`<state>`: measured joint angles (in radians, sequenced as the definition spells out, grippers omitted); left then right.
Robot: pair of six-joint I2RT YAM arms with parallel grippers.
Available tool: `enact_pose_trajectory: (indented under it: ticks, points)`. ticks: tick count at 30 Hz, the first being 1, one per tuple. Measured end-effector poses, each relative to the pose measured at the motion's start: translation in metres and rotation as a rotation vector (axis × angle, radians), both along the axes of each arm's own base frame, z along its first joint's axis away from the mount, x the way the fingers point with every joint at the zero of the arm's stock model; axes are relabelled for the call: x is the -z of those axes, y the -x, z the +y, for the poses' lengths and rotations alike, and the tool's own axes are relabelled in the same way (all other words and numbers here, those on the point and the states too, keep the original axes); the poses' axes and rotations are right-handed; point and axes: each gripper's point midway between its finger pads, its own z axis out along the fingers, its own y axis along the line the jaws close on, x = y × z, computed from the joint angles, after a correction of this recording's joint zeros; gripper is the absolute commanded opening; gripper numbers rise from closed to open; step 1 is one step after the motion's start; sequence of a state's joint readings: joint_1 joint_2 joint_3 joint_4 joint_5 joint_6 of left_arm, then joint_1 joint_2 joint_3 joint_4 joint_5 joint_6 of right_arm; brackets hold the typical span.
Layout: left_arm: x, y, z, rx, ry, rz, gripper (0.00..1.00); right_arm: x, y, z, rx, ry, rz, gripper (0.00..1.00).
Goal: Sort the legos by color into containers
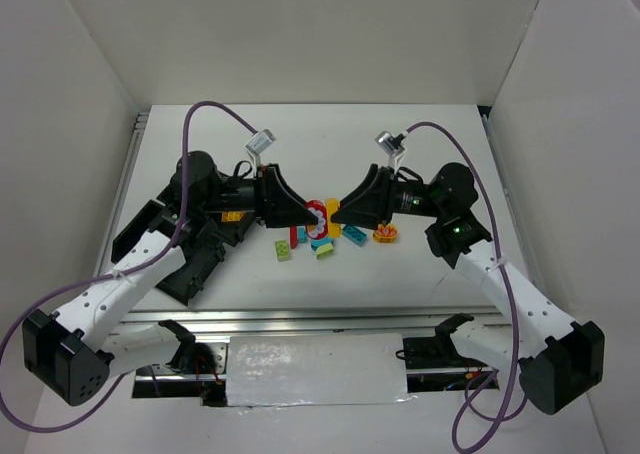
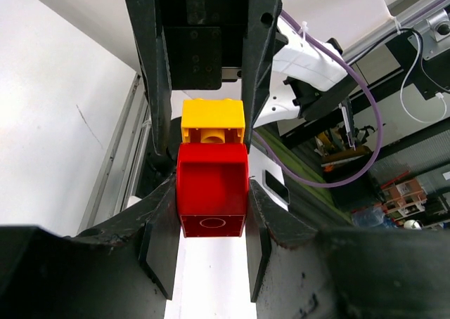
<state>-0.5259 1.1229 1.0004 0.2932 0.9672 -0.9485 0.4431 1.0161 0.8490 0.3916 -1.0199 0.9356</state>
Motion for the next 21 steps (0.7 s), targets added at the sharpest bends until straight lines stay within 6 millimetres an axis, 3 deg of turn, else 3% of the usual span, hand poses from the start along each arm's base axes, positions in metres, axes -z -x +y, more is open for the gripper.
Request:
enact_pose_trajectory:
  ticks: [1, 2, 3, 4, 5, 9, 13, 17, 21]
  points:
    - [0.001, 0.0, 0.0, 0.0, -0.002, 0.003, 0.0, -0.001, 0.0, 0.0, -0.003, -0.003, -0.002, 0.56]
    - [0.002, -0.001, -0.001, 0.001, -0.005, 0.005, 0.0, -0.001, 0.0, 0.001, -0.009, -0.007, -0.004, 0.46]
    - [0.004, -0.002, -0.001, 0.0, -0.008, 0.01, 0.0, -0.002, 0.0, 0.002, -0.015, -0.01, -0.006, 0.31]
    - [0.005, -0.002, -0.001, 0.001, -0.011, 0.017, 0.0, -0.003, 0.0, 0.003, -0.02, -0.015, -0.011, 0.05]
    - [0.005, -0.002, -0.001, 0.004, -0.014, 0.018, 0.0, -0.002, 0.001, 0.003, -0.027, -0.016, -0.009, 0.0]
    - [0.007, -0.006, 0.0, -0.026, -0.05, 0.014, 0.0, 0.0, -0.002, 0.004, -0.029, -0.014, -0.014, 0.0]
    - [0.005, -0.025, 0.008, -0.144, -0.127, -0.009, 0.0, 0.007, -0.015, -0.002, 0.029, 0.006, -0.029, 0.0]
    - [0.007, -0.071, 0.044, -0.366, -0.197, -0.017, 0.0, 0.021, -0.035, -0.018, 0.133, 0.059, -0.002, 0.0]
    - [0.041, -0.124, 0.108, -0.707, -0.343, 0.086, 0.0, 0.041, -0.057, -0.033, 0.26, 0.124, 0.042, 0.0]
